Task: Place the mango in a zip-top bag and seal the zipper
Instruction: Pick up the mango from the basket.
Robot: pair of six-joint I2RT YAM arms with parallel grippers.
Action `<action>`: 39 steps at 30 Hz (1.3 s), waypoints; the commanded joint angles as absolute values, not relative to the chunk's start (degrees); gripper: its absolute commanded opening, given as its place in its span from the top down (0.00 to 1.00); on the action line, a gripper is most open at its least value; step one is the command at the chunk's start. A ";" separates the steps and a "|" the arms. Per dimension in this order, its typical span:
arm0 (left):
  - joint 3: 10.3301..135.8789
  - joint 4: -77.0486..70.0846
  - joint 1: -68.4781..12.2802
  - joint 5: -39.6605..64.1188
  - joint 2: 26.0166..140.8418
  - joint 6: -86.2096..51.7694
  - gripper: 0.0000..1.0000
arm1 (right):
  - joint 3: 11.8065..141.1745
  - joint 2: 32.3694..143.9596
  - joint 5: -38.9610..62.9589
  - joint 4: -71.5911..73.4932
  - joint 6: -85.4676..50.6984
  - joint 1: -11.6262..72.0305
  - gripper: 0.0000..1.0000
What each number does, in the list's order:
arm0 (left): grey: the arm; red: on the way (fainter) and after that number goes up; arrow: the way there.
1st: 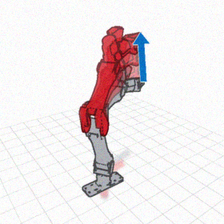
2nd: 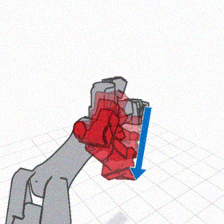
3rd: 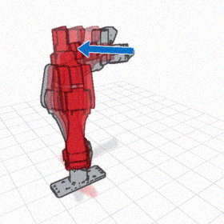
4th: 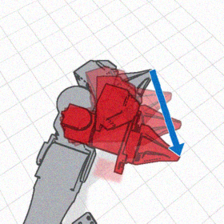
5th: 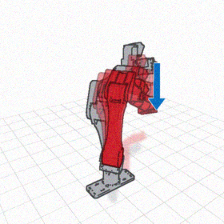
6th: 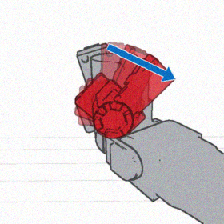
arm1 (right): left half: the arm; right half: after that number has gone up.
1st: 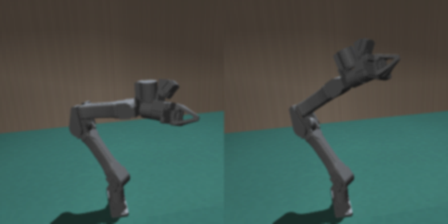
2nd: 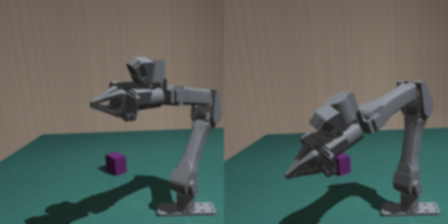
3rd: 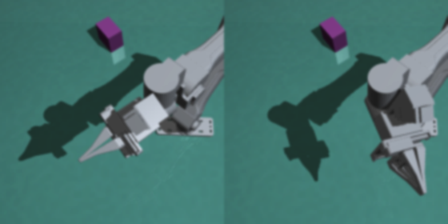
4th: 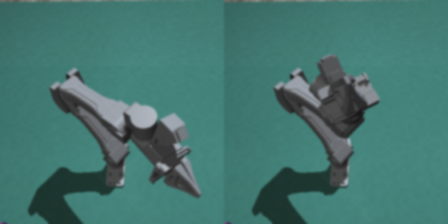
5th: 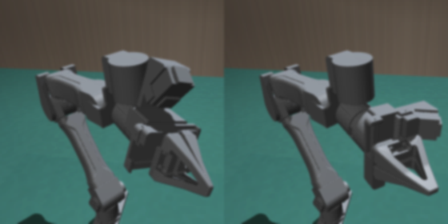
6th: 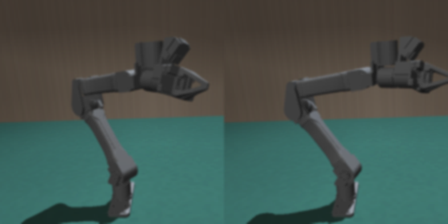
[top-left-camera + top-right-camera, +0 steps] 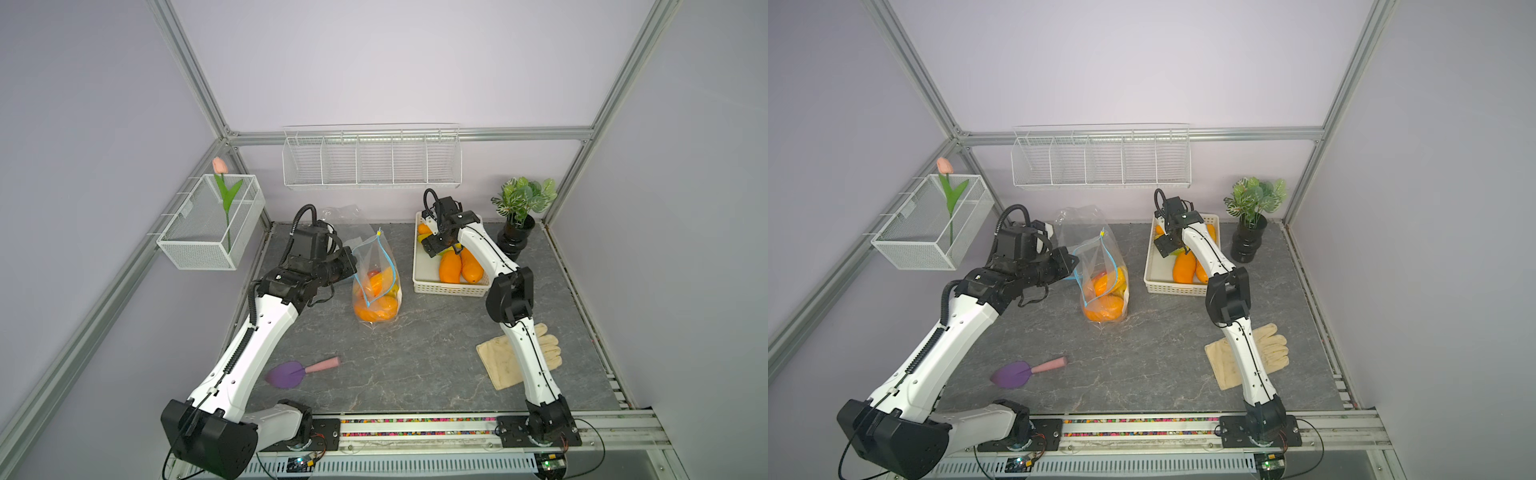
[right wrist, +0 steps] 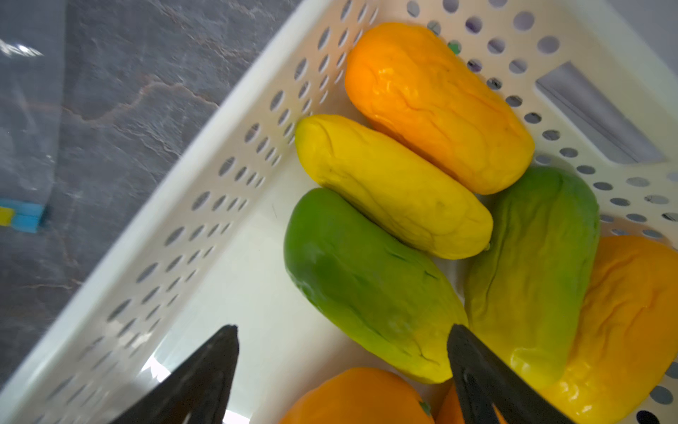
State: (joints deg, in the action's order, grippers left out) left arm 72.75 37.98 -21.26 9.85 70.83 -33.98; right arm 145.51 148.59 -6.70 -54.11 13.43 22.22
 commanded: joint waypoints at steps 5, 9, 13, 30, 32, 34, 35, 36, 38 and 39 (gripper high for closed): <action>76.84 41.07 -20.83 7.95 70.83 -31.58 1.00 | 140.67 150.94 -9.14 -51.64 15.63 22.02 0.01; 78.97 42.98 -20.83 7.85 70.87 -31.43 1.00 | 140.29 150.42 -4.84 -52.65 12.59 22.81 0.19; 78.14 42.80 -20.86 6.39 69.19 -32.33 1.00 | 134.98 147.11 -6.74 -50.37 12.83 25.57 0.34; 79.50 42.44 -20.84 5.80 69.51 -35.49 1.00 | 134.43 138.63 -6.80 -50.48 13.52 25.09 0.66; 78.83 41.52 -20.84 6.06 69.18 -36.33 1.00 | 133.14 136.94 -4.87 -49.60 12.95 24.61 0.67; 78.35 41.35 -20.88 6.06 68.85 -36.86 1.00 | 131.97 135.48 -3.03 -49.25 12.52 24.36 0.67; 77.95 41.22 -20.83 6.06 68.58 -36.92 1.00 | 131.18 134.82 -2.67 -48.82 12.40 24.26 0.68; 77.42 40.94 -20.83 5.86 68.24 -36.92 1.00 | 130.28 134.11 -2.42 -48.39 12.39 24.16 0.68; 76.90 40.98 -20.86 5.32 68.03 -36.87 1.00 | 128.50 133.10 -2.24 -47.36 12.39 24.02 0.69; 76.90 41.25 -20.83 5.27 68.10 -36.70 1.00 | 127.92 132.75 -2.44 -47.12 12.43 24.07 0.69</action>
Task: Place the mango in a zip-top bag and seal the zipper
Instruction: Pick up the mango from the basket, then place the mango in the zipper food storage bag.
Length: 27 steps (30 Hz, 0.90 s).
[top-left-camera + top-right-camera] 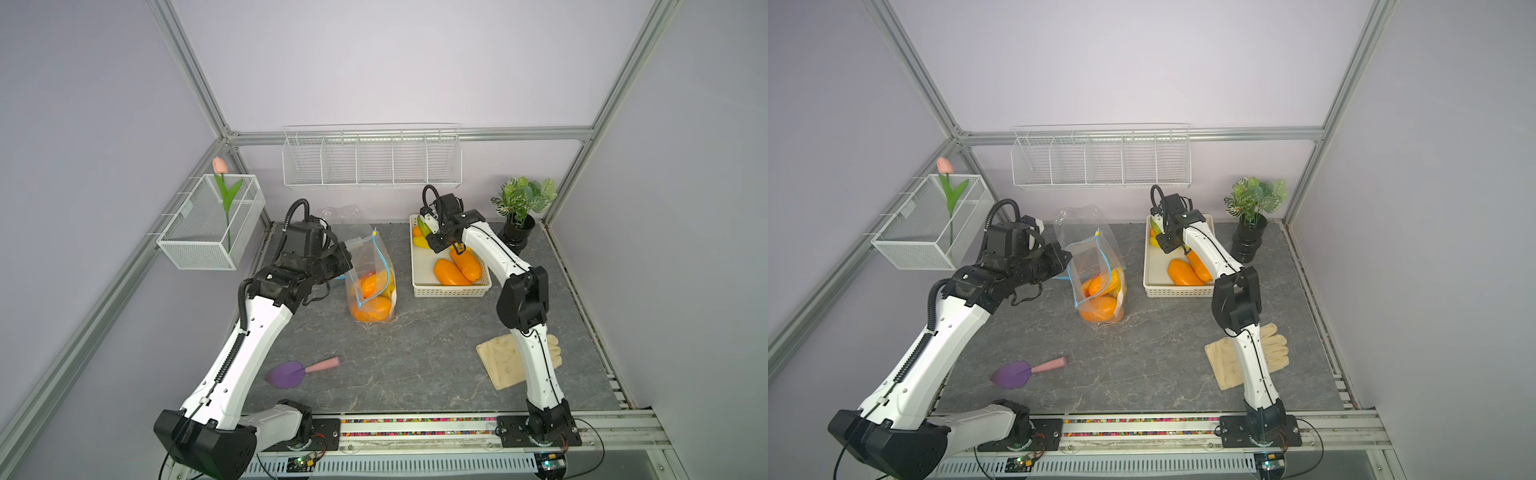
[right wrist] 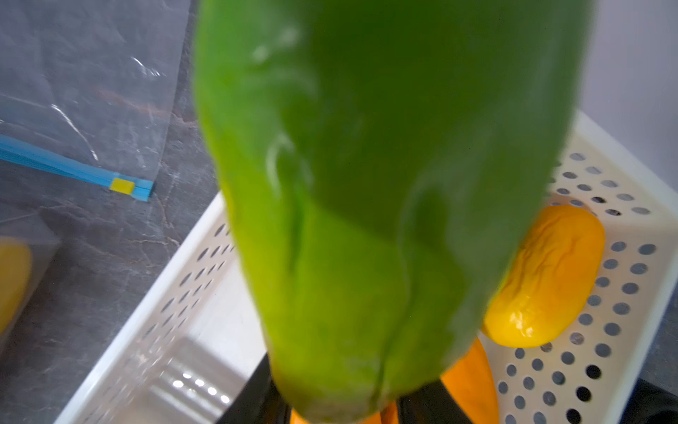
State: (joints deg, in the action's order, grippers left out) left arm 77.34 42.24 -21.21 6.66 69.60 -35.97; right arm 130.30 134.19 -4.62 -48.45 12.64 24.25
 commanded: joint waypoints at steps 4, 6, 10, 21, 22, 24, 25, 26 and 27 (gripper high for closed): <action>77.06 41.66 -20.90 5.44 68.22 -36.49 1.00 | 127.59 134.00 -3.01 -45.12 13.93 23.94 0.57; 77.18 42.05 -20.85 5.67 67.77 -36.40 1.00 | 129.79 136.04 -2.76 -46.07 13.85 23.52 0.76; 76.66 42.60 -20.89 3.70 66.37 -35.80 1.00 | 126.19 134.52 -0.94 -43.97 12.73 23.33 0.76; 77.95 38.23 -20.92 7.76 71.19 -37.53 1.00 | 94.98 111.55 0.31 -29.93 7.76 23.27 0.76; 78.15 37.99 -20.95 8.11 71.51 -37.61 1.00 | 93.34 110.56 0.31 -29.53 7.58 23.20 0.76; 78.19 37.47 -20.99 8.43 71.98 -37.86 1.00 | 90.06 108.33 0.57 -27.90 7.49 23.14 0.77; 78.14 37.21 -21.05 8.44 72.00 -38.02 1.00 | 89.39 107.71 0.61 -27.70 7.18 23.05 0.77; 78.17 37.01 -21.01 8.44 72.09 -38.13 1.00 | 88.96 107.01 0.85 -27.88 6.99 23.11 0.76; 78.37 37.07 -21.13 8.44 72.30 -38.11 1.00 | 88.82 106.15 1.14 -28.34 6.78 23.13 0.77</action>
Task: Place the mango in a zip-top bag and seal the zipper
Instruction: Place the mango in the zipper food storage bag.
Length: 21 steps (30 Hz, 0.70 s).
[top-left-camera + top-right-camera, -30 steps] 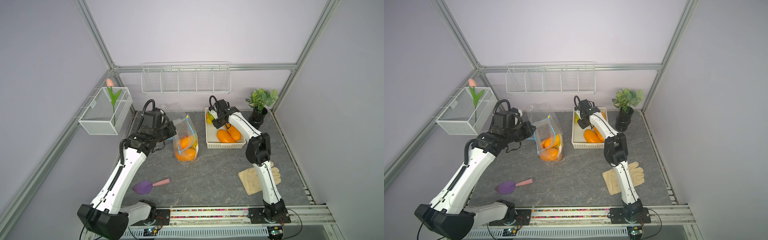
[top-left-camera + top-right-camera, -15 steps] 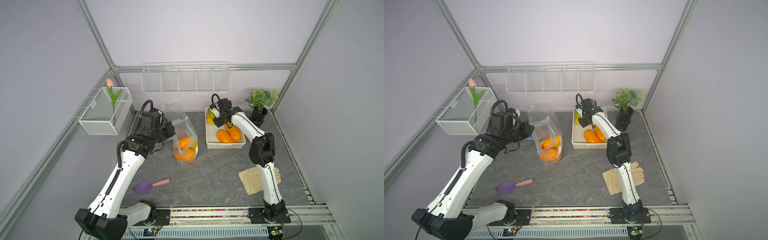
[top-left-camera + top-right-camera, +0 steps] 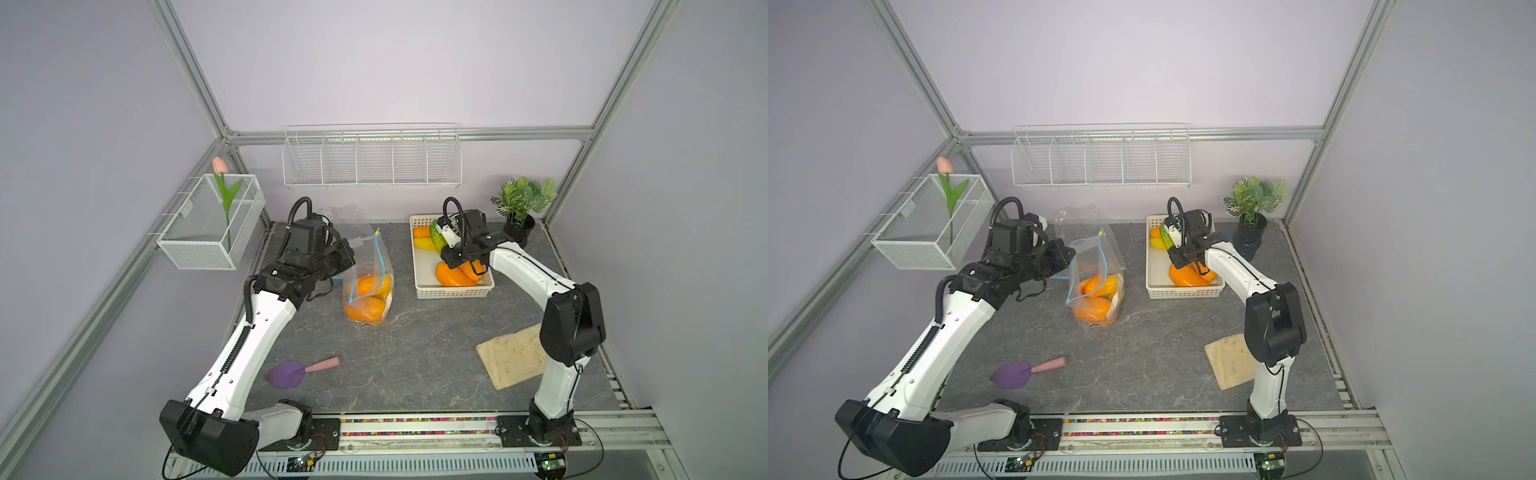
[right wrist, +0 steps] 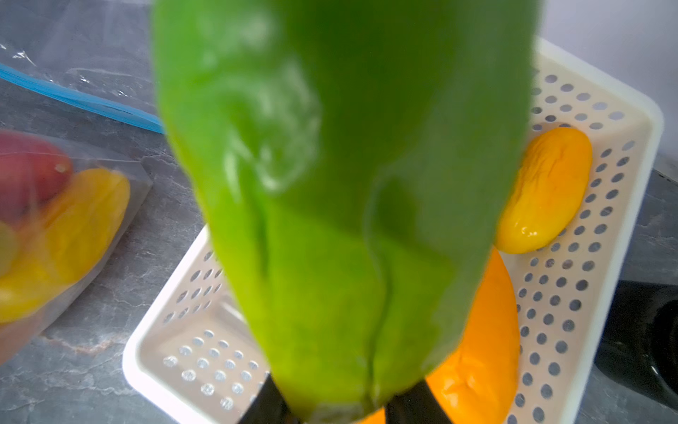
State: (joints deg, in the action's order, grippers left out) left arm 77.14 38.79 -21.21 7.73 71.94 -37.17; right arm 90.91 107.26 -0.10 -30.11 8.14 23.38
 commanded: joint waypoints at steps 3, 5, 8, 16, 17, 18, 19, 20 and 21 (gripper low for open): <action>79.47 37.17 -21.68 8.09 73.40 -38.10 1.00 | 86.84 102.18 3.33 -27.31 5.79 23.13 0.77; 80.34 36.92 -22.62 8.00 74.48 -38.05 1.00 | 85.64 99.28 4.65 -26.64 5.17 23.13 0.78; 82.26 36.35 -24.42 7.90 76.77 -37.82 1.00 | 84.38 94.58 8.07 -26.35 3.99 24.14 0.79; 88.31 34.86 -28.30 8.57 82.35 -37.96 1.00 | 83.22 85.68 12.22 -23.85 1.66 33.52 0.80; 88.44 34.74 -28.37 8.68 82.49 -38.06 1.00 | 83.51 85.61 12.94 -23.58 1.27 34.63 0.80; 88.38 34.68 -28.37 8.66 82.39 -38.03 1.00 | 83.98 85.81 13.60 -23.51 0.86 35.86 0.80; 88.17 34.68 -28.39 8.53 82.19 -38.07 1.00 | 84.05 86.15 13.69 -22.87 0.52 36.89 0.80; 87.88 34.63 -28.34 8.45 81.93 -38.10 1.00 | 83.94 86.52 13.81 -22.08 0.36 37.88 0.80; 87.49 34.64 -28.39 8.44 81.45 -37.98 1.00 | 84.17 87.39 14.10 -21.86 0.46 39.00 0.80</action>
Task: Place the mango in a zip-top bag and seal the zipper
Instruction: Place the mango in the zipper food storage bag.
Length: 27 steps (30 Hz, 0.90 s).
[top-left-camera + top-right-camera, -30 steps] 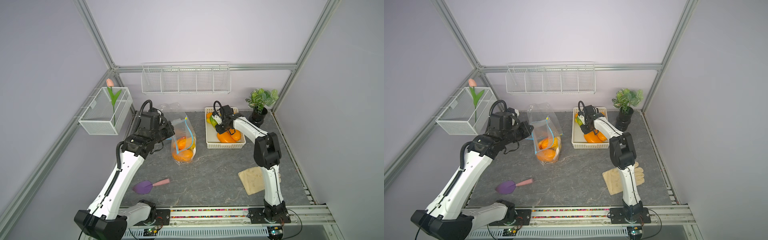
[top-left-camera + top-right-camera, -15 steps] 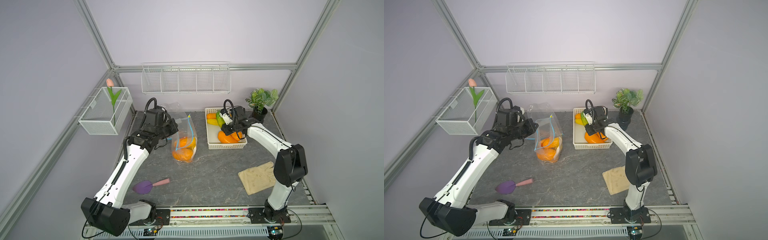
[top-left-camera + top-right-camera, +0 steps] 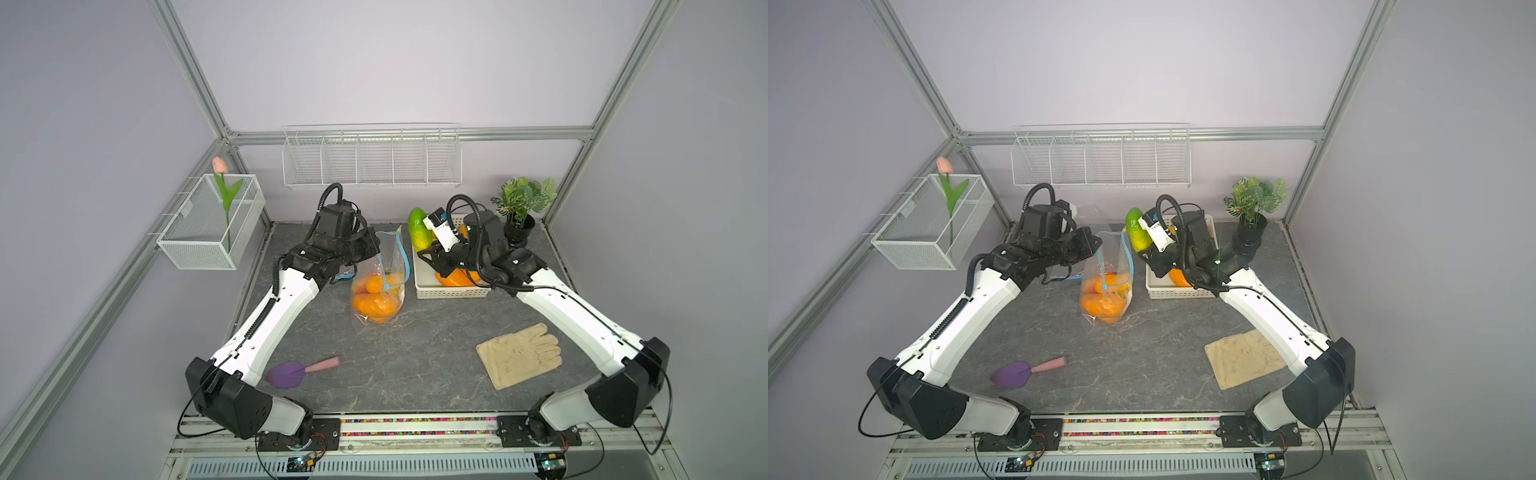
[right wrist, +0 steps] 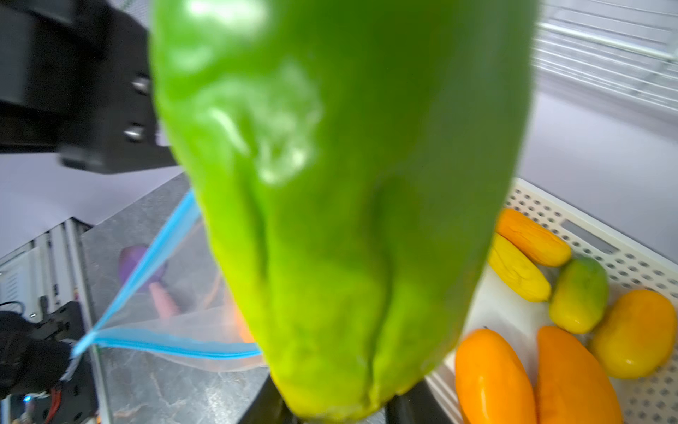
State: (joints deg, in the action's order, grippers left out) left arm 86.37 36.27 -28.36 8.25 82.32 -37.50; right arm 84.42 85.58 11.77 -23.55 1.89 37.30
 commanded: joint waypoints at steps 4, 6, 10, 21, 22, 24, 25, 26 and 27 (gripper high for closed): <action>85.18 34.21 -28.34 7.49 79.22 -37.92 1.00 | 85.99 91.34 15.22 -22.16 0.46 41.68 0.80; 84.32 34.27 -28.32 7.08 78.50 -37.79 1.00 | 86.67 92.70 14.89 -22.68 1.51 42.99 0.79; 83.45 34.91 -28.31 6.68 77.89 -37.54 1.00 | 87.14 94.72 15.65 -24.00 1.51 43.48 0.71; 83.06 36.02 -28.22 5.19 76.27 -36.87 1.00 | 89.09 96.15 15.81 -26.61 3.20 43.50 0.20; 83.22 36.20 -28.13 5.02 76.18 -36.83 1.00 | 89.37 96.25 15.32 -26.93 3.25 43.56 0.20; 83.60 36.55 -28.13 4.68 76.03 -36.63 1.00 | 89.77 95.91 14.78 -27.20 3.17 43.50 0.20; 83.79 36.82 -28.06 4.57 75.98 -36.44 1.00 | 90.28 95.51 14.63 -27.77 2.77 43.49 0.20; 84.17 37.14 -28.04 4.57 76.07 -36.24 1.00 | 90.89 94.81 14.10 -28.34 2.24 43.51 0.20; 84.52 37.26 -28.04 4.71 76.10 -35.85 1.00 | 91.29 93.91 13.34 -28.81 1.51 43.43 0.20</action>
State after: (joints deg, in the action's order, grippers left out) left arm 83.07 36.88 -28.25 5.67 77.45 -36.99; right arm 89.38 95.57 14.41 -26.52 2.02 43.40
